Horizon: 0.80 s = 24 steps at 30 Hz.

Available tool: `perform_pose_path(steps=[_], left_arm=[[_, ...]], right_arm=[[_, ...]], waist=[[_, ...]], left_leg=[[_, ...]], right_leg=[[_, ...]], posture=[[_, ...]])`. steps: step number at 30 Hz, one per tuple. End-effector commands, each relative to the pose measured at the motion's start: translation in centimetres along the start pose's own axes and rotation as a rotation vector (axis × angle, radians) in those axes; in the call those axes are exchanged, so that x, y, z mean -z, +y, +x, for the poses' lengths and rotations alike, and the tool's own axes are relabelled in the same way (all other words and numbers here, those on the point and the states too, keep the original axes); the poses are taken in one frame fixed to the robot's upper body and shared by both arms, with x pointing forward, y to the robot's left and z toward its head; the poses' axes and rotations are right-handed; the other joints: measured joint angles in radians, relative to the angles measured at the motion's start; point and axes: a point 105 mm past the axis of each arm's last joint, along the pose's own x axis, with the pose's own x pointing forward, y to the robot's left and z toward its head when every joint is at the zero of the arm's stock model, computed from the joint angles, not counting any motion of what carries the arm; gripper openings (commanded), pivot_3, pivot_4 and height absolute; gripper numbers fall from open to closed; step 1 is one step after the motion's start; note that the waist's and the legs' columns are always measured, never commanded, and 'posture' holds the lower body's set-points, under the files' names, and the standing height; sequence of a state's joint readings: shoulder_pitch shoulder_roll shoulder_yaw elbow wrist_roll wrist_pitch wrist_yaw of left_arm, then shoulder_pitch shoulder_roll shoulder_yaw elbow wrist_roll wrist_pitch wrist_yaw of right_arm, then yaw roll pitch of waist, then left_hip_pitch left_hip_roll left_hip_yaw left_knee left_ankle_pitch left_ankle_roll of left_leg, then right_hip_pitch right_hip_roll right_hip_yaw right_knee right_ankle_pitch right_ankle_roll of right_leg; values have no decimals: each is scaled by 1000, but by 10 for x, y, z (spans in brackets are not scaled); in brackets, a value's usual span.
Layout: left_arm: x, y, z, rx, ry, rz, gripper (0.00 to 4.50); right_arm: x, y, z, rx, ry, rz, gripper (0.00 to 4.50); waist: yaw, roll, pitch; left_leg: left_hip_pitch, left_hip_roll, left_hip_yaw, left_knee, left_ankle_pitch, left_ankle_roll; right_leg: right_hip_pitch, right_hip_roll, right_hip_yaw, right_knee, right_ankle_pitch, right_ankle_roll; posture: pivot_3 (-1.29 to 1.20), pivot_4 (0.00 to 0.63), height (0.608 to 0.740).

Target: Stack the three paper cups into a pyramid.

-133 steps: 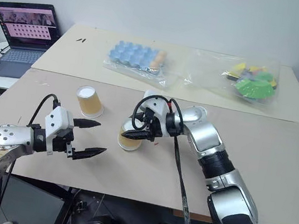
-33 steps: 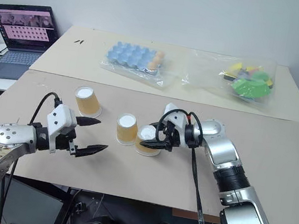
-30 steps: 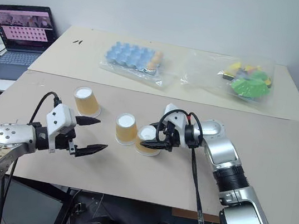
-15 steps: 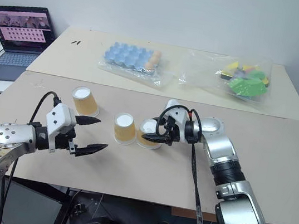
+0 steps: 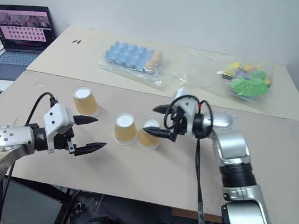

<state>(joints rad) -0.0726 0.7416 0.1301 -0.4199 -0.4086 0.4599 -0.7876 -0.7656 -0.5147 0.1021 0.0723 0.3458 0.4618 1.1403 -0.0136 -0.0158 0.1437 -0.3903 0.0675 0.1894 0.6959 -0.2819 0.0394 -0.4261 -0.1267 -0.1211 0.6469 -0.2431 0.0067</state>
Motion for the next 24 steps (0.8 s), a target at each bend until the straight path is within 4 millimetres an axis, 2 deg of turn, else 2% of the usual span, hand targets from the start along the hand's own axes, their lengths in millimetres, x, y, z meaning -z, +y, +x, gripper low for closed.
perform_pose_path(steps=[1,4,7,8,11,15,18,24], left_arm=[[-10,25,-23,-272,-62,21,4500],[4,45,-50,-524,-32,11,4500],[23,67,-70,-698,18,-24,4500],[29,73,-69,-711,29,-31,4500],[35,87,-41,-640,11,-48,4500],[41,101,-15,-566,2,-48,4500],[41,108,1,-519,-16,-53,4500],[38,120,20,-458,-39,-46,4500]], right_arm=[[-45,1,-26,81,-162,24,4382],[-62,3,-39,153,-242,71,4382],[-58,7,-42,221,-229,97,4382],[-55,9,-43,244,-224,109,4382],[-46,10,-49,312,-199,126,4382],[-51,9,-63,373,-216,132,4382],[-49,15,-68,370,-203,136,4382],[-41,31,-64,311,-166,170,4382]], waist=[[-1,0,0],[-1,0,0],[1,0,0],[3,0,0],[20,0,0],[24,-1,-1],[21,-1,-1],[6,-2,-1]], left_leg=[[0,0,0,0,0,0],[1,0,-1,0,0,0],[1,0,-1,0,0,0],[1,0,-1,0,0,0],[1,-1,-2,0,0,0],[0,-2,-1,2,-1,2],[0,-2,-1,2,-1,2],[-1,-3,1,-1,-1,1]], right_leg=[[0,0,0,0,0,0],[1,0,0,-1,0,0],[1,-1,0,-1,0,0],[1,-1,0,0,0,0],[1,-2,-1,1,0,-1],[2,-3,-2,0,2,-1],[1,-2,-2,0,2,-1],[1,1,-2,0,1,0]], posture=[[0,150,733],[0,150,733],[0,150,733],[0,150,733],[0,150,733],[0,150,733],[0,150,733],[0,150,733]])
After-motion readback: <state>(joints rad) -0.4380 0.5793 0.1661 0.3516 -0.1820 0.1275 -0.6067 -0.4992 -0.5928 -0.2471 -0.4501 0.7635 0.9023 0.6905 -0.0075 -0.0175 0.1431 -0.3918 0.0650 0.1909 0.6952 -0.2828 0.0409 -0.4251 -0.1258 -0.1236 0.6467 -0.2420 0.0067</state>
